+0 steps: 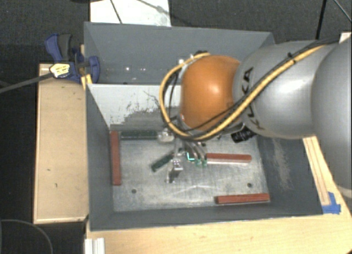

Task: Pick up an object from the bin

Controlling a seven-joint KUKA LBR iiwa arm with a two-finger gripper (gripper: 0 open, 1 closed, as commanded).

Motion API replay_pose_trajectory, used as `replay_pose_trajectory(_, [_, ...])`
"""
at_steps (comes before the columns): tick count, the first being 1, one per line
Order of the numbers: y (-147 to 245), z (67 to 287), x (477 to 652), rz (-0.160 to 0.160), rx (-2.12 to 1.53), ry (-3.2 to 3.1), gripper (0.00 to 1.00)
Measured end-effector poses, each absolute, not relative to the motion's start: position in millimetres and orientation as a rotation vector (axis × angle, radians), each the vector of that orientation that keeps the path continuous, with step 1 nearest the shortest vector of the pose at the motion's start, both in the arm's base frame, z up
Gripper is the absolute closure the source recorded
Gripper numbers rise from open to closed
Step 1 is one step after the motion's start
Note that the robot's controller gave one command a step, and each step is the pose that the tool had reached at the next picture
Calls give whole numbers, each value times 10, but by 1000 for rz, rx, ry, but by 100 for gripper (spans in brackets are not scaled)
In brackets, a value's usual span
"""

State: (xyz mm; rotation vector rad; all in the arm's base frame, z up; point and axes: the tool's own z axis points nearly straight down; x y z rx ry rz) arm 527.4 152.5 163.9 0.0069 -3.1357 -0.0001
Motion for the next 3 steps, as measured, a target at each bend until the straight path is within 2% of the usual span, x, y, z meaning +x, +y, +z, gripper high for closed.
replay_pose_trajectory(1, [1517, 1681, 5294, -2, 0, -3143, 0])
replay_pose_trajectory(2, [1277, 743, 5670, -6, -286, -3130, 100])
replay_pose_trajectory(3, [1277, 743, 5670, -6, -289, -3130, 100])
